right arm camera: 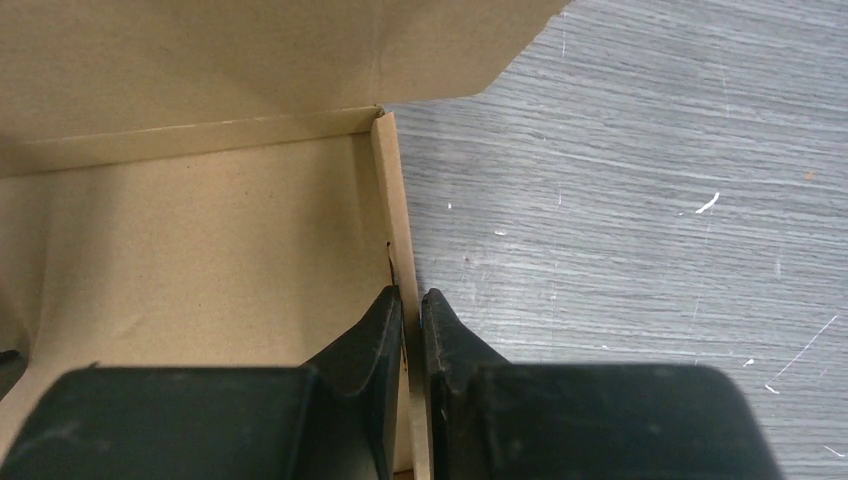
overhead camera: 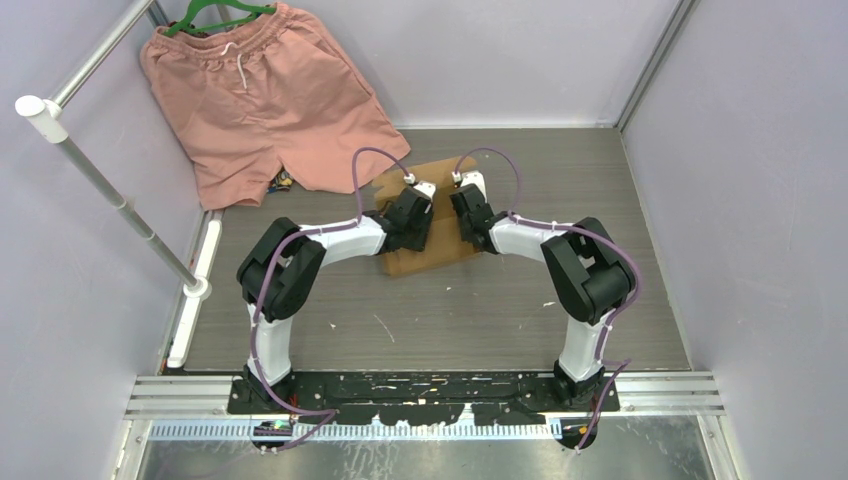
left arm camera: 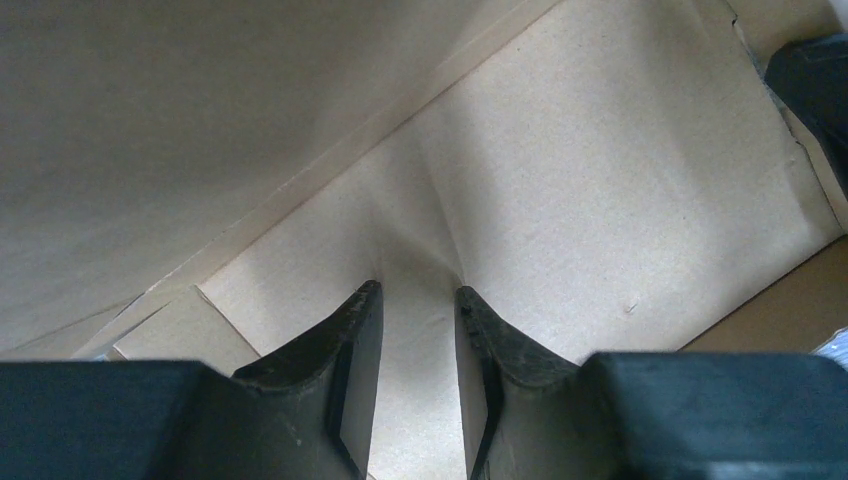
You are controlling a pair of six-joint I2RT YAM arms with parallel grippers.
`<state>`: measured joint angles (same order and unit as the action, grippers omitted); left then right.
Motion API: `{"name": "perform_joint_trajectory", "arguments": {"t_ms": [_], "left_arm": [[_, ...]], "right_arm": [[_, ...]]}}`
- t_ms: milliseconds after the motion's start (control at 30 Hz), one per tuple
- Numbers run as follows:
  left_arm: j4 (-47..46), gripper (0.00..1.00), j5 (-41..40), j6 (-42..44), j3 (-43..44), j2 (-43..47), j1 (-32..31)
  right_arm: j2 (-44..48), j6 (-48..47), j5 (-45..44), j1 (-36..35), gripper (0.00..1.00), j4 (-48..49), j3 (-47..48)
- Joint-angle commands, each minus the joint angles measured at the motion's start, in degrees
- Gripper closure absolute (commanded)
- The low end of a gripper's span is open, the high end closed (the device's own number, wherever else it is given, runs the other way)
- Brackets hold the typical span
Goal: Fold the paper box
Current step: Fold the paper box at the center of the board.
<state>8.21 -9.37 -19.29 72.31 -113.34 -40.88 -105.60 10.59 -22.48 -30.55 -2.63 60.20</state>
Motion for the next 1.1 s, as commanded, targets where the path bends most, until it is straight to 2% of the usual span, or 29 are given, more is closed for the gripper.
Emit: {"name": "perform_joint_trajectory", "arguments": {"t_ms": [0,167,233,533,967,1067], "left_arm": [[6.88,0.67,2.36,-0.15,-2.09,-3.59,-0.08],[7.45,0.66,2.87,-0.13,-1.73,-3.42,0.0],[8.46,0.63,3.63,-0.22,-0.97,-3.19,0.05],[12.06,0.6,4.53,0.81,1.66,0.6,0.28],[12.75,0.53,5.29,1.25,3.08,4.57,0.36],[12.6,0.52,5.71,1.23,3.71,4.88,0.43]], "right_arm": [[-1.92,-0.15,-5.77,0.91,0.83,-0.18,1.44],[-2.36,-0.02,-3.79,0.84,0.83,-0.71,1.82],[-2.54,0.83,-2.71,0.97,0.76,-1.12,1.89],[0.82,4.85,1.27,1.74,0.62,-0.64,0.43],[8.92,8.07,3.03,3.73,0.55,0.08,-2.28],[11.24,8.3,2.78,3.74,0.49,0.09,-3.09]]}}
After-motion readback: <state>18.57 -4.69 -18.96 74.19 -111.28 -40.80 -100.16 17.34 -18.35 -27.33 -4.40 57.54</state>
